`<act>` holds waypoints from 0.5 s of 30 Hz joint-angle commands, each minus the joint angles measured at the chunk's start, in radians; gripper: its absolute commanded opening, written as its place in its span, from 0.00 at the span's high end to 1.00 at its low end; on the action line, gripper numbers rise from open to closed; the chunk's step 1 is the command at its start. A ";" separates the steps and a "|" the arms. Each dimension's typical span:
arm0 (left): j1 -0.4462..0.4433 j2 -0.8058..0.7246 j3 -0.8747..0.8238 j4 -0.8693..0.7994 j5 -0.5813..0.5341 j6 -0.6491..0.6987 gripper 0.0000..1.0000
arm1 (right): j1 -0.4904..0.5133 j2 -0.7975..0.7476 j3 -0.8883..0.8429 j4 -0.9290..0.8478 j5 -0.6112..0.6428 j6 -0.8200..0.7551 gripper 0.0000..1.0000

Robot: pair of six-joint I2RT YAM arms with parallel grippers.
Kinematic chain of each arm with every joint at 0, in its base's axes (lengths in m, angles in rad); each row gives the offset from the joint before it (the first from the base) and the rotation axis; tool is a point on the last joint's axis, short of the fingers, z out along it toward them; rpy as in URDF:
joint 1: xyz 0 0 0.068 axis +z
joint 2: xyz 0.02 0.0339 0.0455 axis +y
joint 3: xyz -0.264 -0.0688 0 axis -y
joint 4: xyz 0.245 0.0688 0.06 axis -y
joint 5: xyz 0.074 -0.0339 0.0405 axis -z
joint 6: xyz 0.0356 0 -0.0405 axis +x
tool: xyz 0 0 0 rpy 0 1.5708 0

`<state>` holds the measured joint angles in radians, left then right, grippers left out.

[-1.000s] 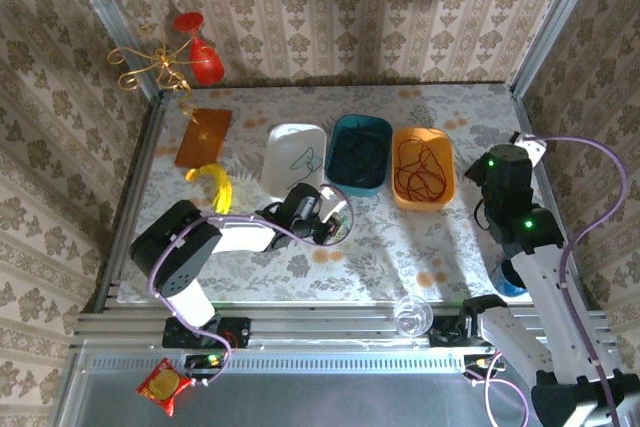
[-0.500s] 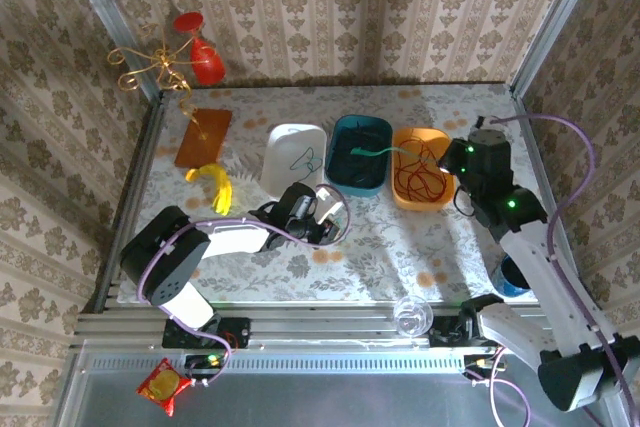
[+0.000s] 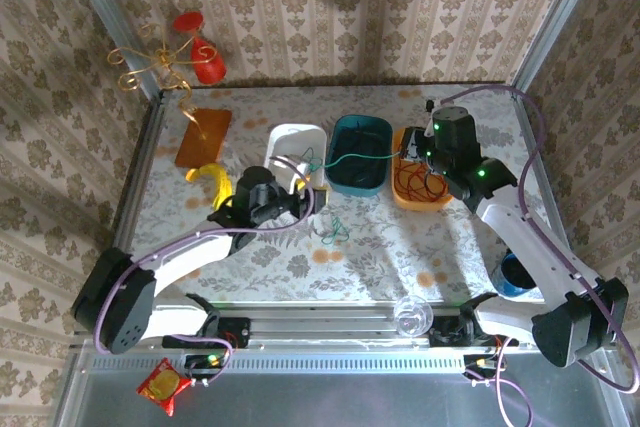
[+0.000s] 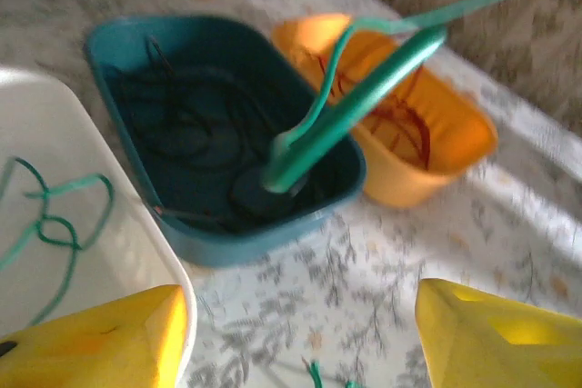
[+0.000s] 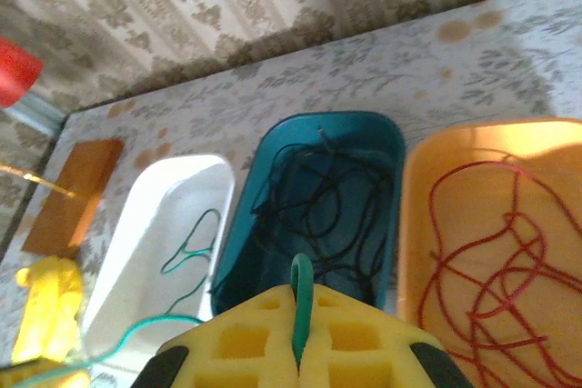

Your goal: Untangle the cables

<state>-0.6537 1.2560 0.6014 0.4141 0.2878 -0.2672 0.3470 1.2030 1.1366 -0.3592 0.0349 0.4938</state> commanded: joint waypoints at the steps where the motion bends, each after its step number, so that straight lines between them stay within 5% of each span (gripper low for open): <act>1: 0.045 -0.021 -0.020 0.086 0.063 -0.096 0.32 | 0.001 0.007 0.011 -0.013 -0.153 0.020 1.00; 9: 0.109 -0.002 0.000 0.152 0.157 -0.148 0.49 | 0.013 0.026 -0.022 0.014 -0.308 0.076 1.00; 13: 0.109 0.024 0.025 0.152 0.190 -0.157 0.92 | 0.037 0.047 -0.041 0.048 -0.315 0.108 1.00; 15: 0.108 0.029 0.029 0.160 0.192 -0.168 1.00 | 0.064 0.069 -0.038 0.061 -0.296 0.112 1.00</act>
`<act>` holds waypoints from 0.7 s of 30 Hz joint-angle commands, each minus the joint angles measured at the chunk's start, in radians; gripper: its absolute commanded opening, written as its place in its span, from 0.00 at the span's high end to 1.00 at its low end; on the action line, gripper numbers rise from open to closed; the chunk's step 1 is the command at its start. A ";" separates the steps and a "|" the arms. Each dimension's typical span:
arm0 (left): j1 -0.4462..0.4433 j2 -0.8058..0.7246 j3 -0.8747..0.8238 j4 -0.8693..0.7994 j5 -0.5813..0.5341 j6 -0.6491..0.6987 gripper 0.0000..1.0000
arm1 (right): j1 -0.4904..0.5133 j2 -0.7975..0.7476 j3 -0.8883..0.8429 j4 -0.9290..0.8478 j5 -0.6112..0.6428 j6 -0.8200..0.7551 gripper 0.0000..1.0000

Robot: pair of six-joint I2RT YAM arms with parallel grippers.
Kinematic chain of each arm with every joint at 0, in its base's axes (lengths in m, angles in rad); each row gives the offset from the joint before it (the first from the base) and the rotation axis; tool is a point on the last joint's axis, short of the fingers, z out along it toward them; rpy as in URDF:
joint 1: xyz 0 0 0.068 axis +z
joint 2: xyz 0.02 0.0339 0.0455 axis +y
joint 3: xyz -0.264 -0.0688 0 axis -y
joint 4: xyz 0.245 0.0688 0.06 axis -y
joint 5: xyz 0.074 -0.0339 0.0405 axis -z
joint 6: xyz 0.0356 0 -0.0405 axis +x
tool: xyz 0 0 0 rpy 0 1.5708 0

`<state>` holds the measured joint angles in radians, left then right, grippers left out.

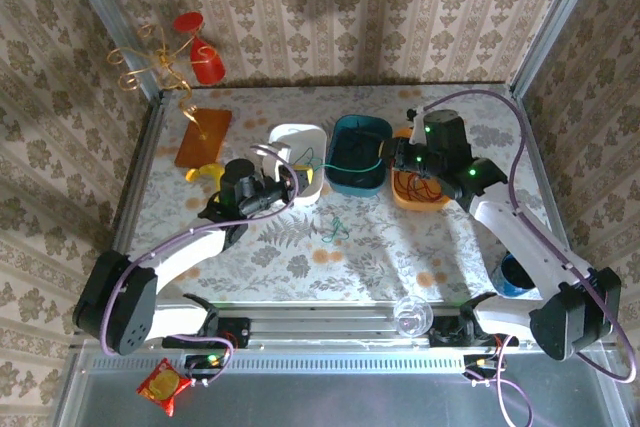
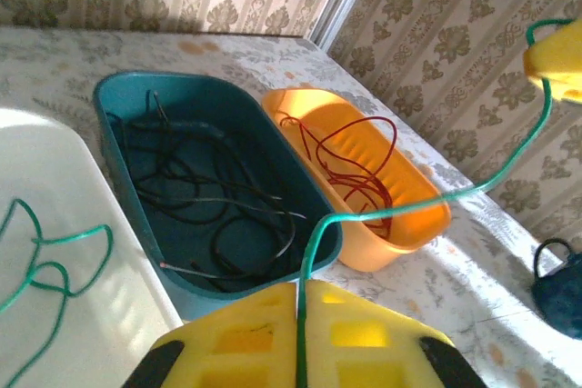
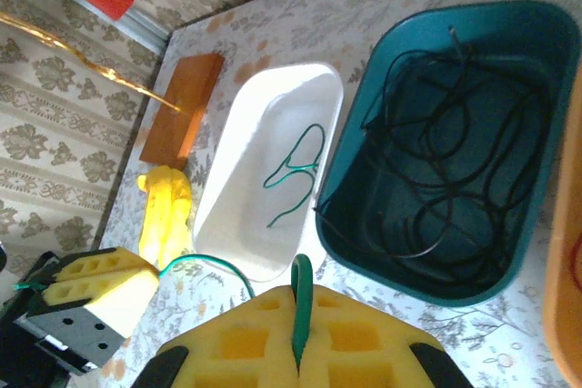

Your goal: Untangle the cables

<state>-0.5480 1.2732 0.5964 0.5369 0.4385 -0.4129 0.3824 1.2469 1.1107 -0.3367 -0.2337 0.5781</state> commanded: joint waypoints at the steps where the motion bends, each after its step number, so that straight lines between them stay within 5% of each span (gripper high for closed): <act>1: 0.000 0.012 0.034 0.041 0.042 -0.026 1.00 | 0.047 0.042 -0.005 0.041 -0.015 0.025 1.00; 11: -0.030 0.041 0.078 0.033 0.084 -0.057 1.00 | 0.173 0.356 0.157 0.148 -0.015 0.040 1.00; 15: -0.013 0.026 0.088 -0.100 -0.094 -0.031 1.00 | 0.188 0.528 0.326 0.129 -0.068 0.044 1.00; 18: 0.017 0.022 0.094 -0.181 -0.228 0.011 0.81 | 0.197 0.636 0.434 0.090 -0.070 0.034 1.00; 21: 0.080 0.073 0.113 -0.195 -0.215 0.020 0.52 | 0.205 0.719 0.532 0.037 -0.049 0.013 1.00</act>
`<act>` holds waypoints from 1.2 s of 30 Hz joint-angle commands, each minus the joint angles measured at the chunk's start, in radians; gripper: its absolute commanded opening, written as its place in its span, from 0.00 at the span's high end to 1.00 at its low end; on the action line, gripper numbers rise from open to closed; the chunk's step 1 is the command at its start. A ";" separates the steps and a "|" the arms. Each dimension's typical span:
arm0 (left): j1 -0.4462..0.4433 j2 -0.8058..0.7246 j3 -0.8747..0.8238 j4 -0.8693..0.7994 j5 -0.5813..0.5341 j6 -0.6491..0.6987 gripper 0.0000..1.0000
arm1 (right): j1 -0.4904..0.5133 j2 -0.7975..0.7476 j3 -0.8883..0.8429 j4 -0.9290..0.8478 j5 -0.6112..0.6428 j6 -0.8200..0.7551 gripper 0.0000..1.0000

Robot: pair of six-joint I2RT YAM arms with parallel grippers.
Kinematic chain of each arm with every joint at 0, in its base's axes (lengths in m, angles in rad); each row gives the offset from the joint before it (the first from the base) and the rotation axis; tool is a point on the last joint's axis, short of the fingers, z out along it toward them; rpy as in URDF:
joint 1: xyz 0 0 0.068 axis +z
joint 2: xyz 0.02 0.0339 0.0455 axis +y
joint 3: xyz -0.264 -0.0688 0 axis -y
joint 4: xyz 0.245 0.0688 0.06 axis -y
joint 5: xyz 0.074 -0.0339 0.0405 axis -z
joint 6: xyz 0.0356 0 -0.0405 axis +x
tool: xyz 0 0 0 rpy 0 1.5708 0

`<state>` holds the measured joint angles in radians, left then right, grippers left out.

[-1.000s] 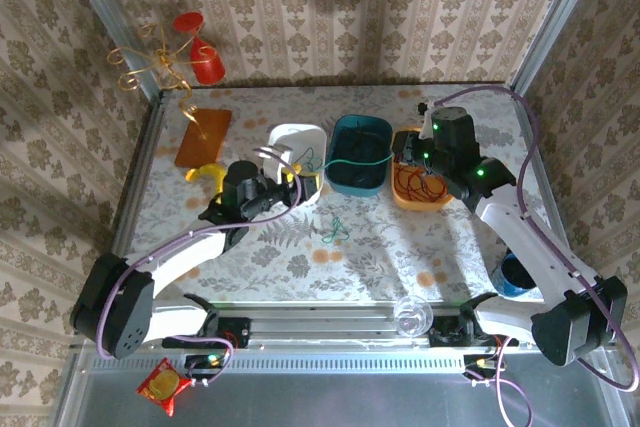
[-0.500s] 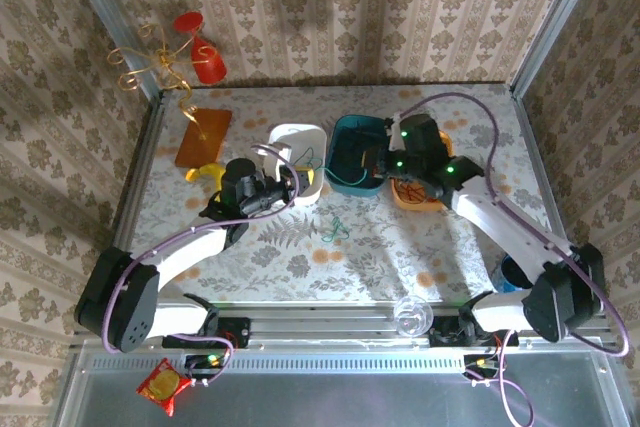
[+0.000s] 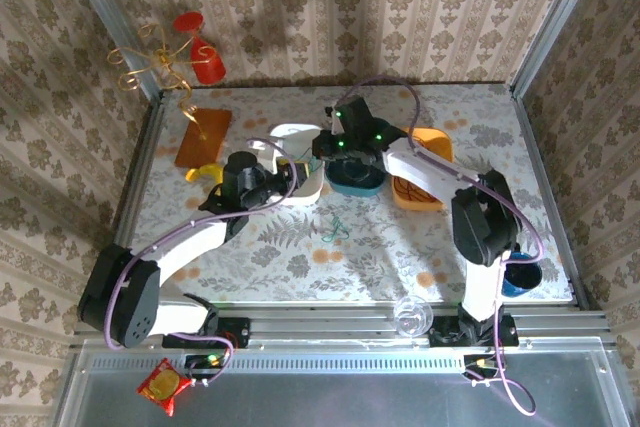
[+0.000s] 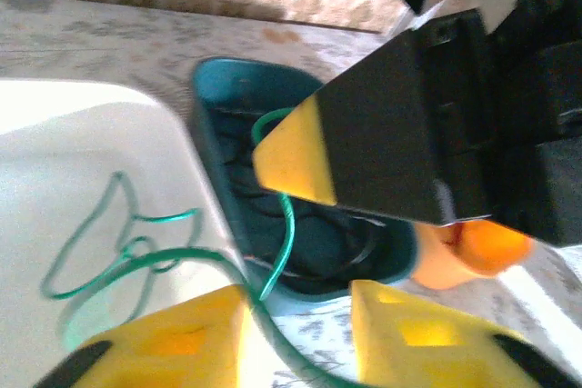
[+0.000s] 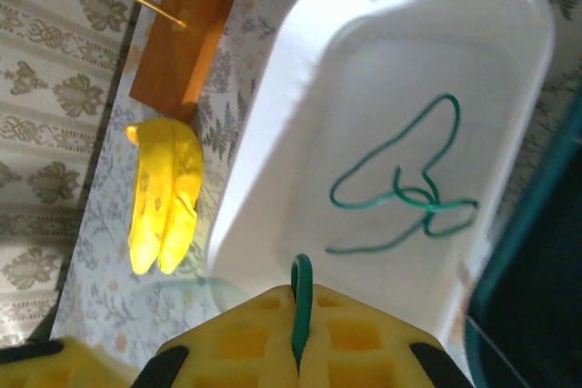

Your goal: Untangle the cables

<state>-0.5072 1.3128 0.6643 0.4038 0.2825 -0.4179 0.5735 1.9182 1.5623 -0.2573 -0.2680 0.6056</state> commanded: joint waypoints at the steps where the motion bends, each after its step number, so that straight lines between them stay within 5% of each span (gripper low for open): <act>1: 0.066 0.054 0.061 -0.072 -0.049 0.021 0.42 | 0.015 0.074 0.109 -0.061 -0.002 -0.019 1.00; 5: 0.135 0.075 0.107 -0.121 -0.030 0.024 0.33 | 0.014 0.150 0.206 -0.126 0.084 -0.032 1.00; 10: 0.165 -0.048 0.100 -0.231 -0.152 0.081 0.23 | 0.013 0.228 0.310 -0.244 0.214 -0.072 1.00; 13: 0.172 -0.152 0.063 -0.273 -0.234 0.097 0.00 | 0.012 0.239 0.321 -0.273 0.283 -0.078 1.00; 22: 0.191 -0.316 0.007 -0.423 -0.416 0.098 0.00 | 0.014 0.247 0.313 -0.314 0.191 -0.038 1.00; 36: 0.191 -0.321 -0.014 -0.455 -0.434 0.102 0.00 | -0.020 0.196 0.174 -0.247 0.043 0.305 1.00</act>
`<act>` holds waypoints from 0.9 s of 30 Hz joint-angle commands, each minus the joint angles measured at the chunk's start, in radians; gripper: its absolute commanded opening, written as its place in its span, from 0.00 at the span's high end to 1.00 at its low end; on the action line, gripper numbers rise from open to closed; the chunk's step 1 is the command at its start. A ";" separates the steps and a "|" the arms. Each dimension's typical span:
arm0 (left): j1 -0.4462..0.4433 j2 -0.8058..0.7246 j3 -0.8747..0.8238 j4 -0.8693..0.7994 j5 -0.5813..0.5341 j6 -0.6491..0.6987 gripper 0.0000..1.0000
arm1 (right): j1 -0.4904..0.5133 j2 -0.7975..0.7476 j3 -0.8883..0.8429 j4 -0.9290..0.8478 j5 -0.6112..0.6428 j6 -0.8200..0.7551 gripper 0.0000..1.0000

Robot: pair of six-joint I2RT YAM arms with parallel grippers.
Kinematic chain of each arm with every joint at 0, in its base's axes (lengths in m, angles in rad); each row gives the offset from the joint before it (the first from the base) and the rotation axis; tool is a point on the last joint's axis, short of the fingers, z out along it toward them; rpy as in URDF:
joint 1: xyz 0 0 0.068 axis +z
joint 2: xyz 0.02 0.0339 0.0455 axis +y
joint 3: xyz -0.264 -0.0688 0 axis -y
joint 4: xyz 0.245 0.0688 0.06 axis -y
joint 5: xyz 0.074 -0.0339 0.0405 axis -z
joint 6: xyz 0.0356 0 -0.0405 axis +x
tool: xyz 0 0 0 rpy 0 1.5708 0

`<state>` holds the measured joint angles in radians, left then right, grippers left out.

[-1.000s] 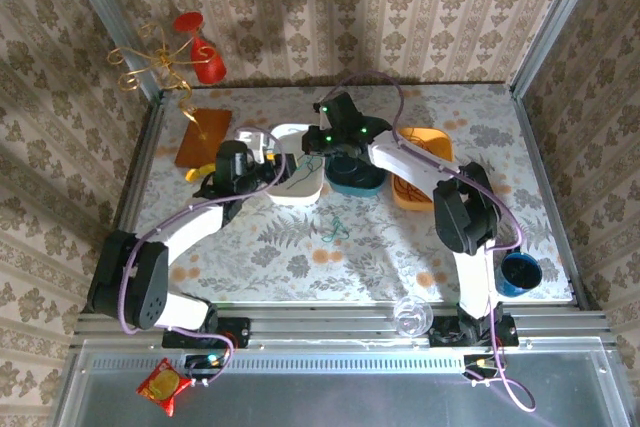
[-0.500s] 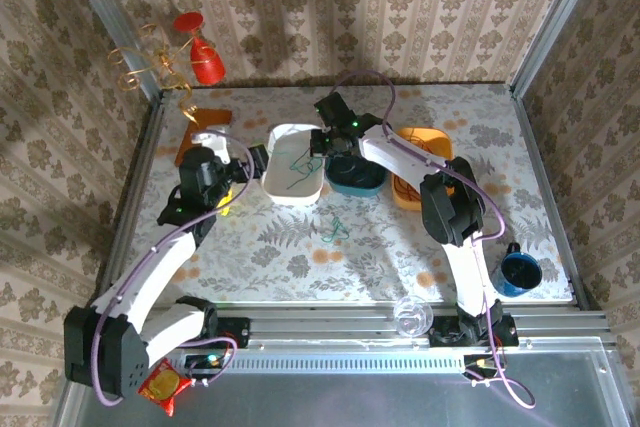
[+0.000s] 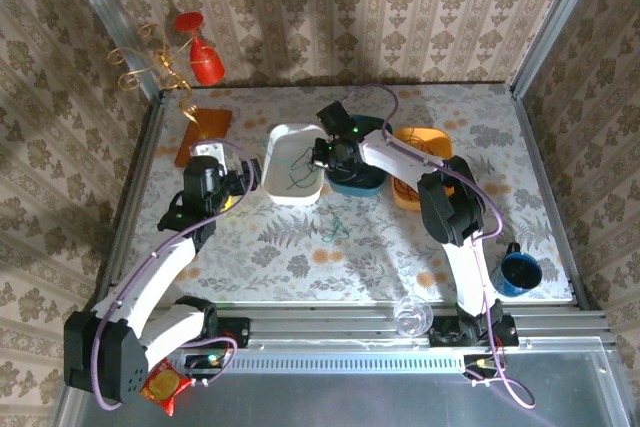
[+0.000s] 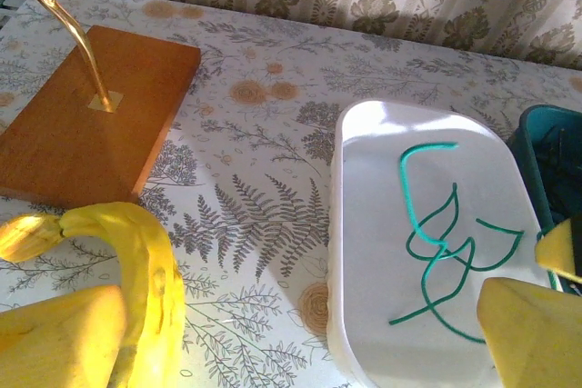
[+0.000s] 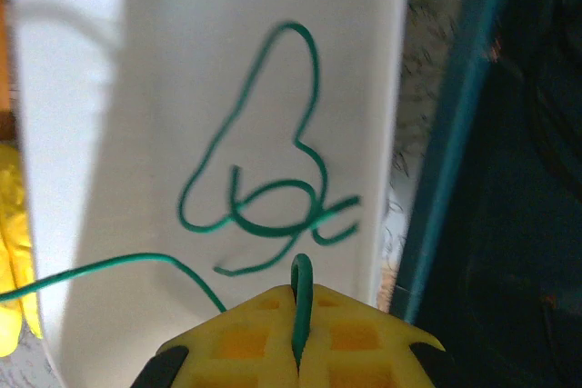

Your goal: Untangle the cables

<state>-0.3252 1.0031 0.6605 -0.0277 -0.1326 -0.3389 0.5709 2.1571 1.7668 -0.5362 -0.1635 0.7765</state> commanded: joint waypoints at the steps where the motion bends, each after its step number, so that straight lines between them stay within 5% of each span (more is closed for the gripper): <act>1: 0.009 -0.008 -0.009 -0.026 -0.019 0.024 0.00 | -0.020 -0.047 -0.042 0.049 -0.078 0.162 0.98; 5: 0.008 0.002 0.003 -0.032 -0.019 0.024 0.00 | -0.031 -0.069 -0.079 0.103 -0.119 0.243 0.66; 9: 0.009 0.016 0.029 -0.054 -0.020 0.049 0.00 | -0.034 -0.128 -0.106 0.147 -0.084 0.243 0.56; 16: -0.018 0.060 0.042 -0.051 0.119 0.130 0.02 | -0.016 -0.230 -0.076 0.075 -0.002 0.098 0.54; 27: -0.395 0.272 0.061 -0.040 0.382 0.320 0.05 | -0.007 -0.574 -0.524 -0.064 0.217 -0.162 0.55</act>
<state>-0.6621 1.2106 0.6743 -0.0639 0.1532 -0.0940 0.5697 1.6268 1.3365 -0.5106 -0.0566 0.6979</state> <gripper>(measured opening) 0.955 0.447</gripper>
